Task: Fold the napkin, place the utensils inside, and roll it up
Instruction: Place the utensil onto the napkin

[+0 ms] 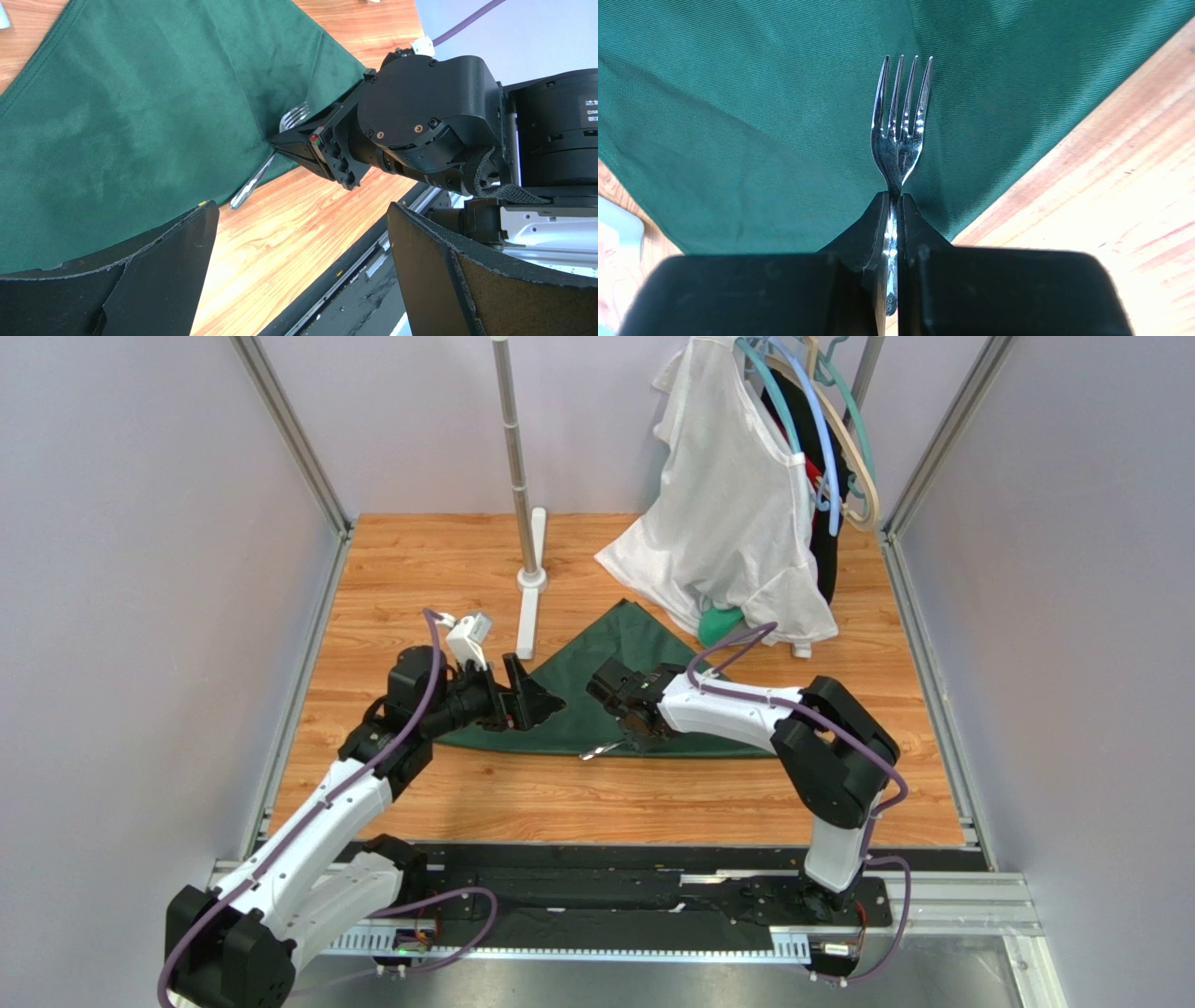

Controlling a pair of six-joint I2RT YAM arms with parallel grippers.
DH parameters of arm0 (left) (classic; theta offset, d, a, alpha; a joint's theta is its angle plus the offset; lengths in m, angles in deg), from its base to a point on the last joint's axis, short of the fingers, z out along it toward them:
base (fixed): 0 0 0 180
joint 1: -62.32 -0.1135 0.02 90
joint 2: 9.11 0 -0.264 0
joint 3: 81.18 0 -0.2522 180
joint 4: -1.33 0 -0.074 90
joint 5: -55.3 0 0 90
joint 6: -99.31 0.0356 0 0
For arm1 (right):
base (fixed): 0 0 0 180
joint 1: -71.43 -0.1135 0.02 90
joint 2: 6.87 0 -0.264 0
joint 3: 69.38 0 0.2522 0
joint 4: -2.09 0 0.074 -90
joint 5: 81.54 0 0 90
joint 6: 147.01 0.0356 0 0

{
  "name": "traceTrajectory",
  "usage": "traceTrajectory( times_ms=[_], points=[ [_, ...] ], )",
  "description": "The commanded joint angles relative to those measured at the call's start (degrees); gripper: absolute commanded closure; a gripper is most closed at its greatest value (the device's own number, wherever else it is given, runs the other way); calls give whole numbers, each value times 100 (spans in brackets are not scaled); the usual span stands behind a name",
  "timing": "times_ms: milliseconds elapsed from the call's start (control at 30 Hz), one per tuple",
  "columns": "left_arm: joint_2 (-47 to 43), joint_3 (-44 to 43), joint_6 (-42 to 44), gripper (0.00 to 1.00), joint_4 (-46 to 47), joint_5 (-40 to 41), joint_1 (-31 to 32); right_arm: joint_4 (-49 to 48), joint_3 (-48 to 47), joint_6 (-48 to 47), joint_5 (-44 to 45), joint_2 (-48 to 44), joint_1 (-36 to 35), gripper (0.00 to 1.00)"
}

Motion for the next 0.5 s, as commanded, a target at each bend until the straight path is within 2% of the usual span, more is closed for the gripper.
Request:
traceTrajectory(
  times_ms=[0,167,200,300,467],
  points=[
    [-157,-31,100,1,32,34,20,-313,9,3113,134,-18,3,94],
    [-148,-39,109,1,15,69,20,-339,97,3095,186,-132,3,85],
    [-157,-48,118,1,15,78,20,-400,158,3087,213,-185,3,75],
    [-157,-48,144,1,-20,122,20,-462,202,3034,274,-264,3,73],
    [-218,-101,205,1,-117,253,20,-462,167,2762,397,-422,-6,59]
  ],
)
